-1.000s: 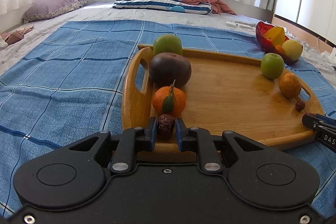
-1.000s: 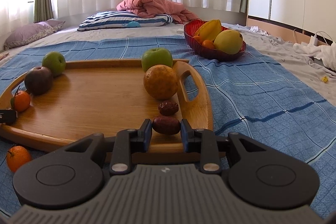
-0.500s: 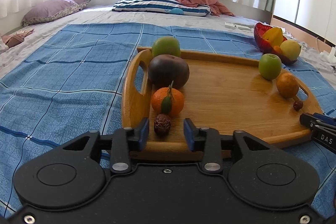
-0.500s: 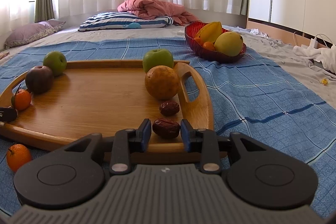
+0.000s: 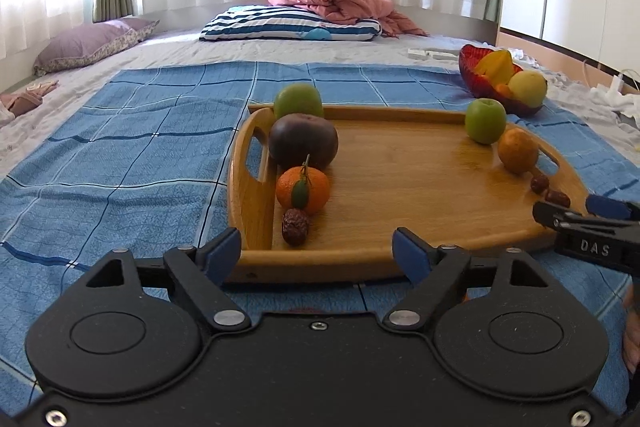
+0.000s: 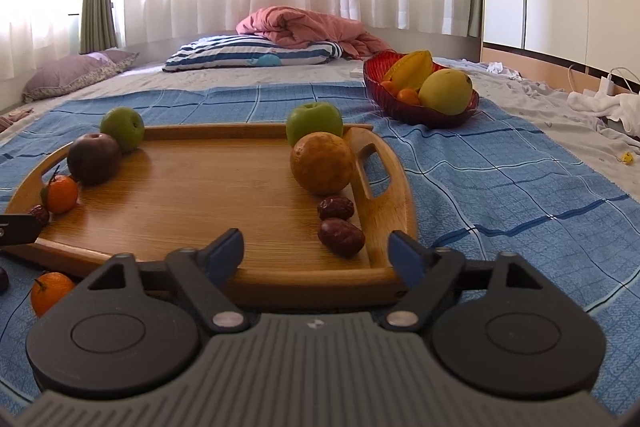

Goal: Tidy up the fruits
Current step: 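Lower the dates onto the tray and open the left gripper while the right gripper opens, then withdraw both open tools from the tray toward the last date and mandarin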

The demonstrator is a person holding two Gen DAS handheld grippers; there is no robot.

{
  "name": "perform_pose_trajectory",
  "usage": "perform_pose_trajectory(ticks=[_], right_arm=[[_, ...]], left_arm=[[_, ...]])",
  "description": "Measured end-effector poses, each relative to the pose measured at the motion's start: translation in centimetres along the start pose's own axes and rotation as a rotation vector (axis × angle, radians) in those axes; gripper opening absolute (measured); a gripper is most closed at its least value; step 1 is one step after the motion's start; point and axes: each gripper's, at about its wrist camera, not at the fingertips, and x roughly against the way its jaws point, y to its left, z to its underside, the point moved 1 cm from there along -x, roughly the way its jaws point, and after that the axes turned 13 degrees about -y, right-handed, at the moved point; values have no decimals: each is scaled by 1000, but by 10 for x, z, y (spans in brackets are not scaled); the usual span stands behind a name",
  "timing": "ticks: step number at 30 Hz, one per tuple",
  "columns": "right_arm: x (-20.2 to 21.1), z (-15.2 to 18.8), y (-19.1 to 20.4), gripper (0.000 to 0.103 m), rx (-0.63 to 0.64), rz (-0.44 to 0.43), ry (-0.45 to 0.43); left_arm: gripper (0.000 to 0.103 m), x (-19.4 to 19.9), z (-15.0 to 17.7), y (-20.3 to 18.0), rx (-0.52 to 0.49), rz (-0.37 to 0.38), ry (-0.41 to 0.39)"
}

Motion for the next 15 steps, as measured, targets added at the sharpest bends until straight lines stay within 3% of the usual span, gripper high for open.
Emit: perform_pose_trajectory(ticks=[15], right_arm=[[25, 3, 16, 103, 35, -68, -60]], left_arm=[[92, 23, 12, 15, 29, -15, 10]])
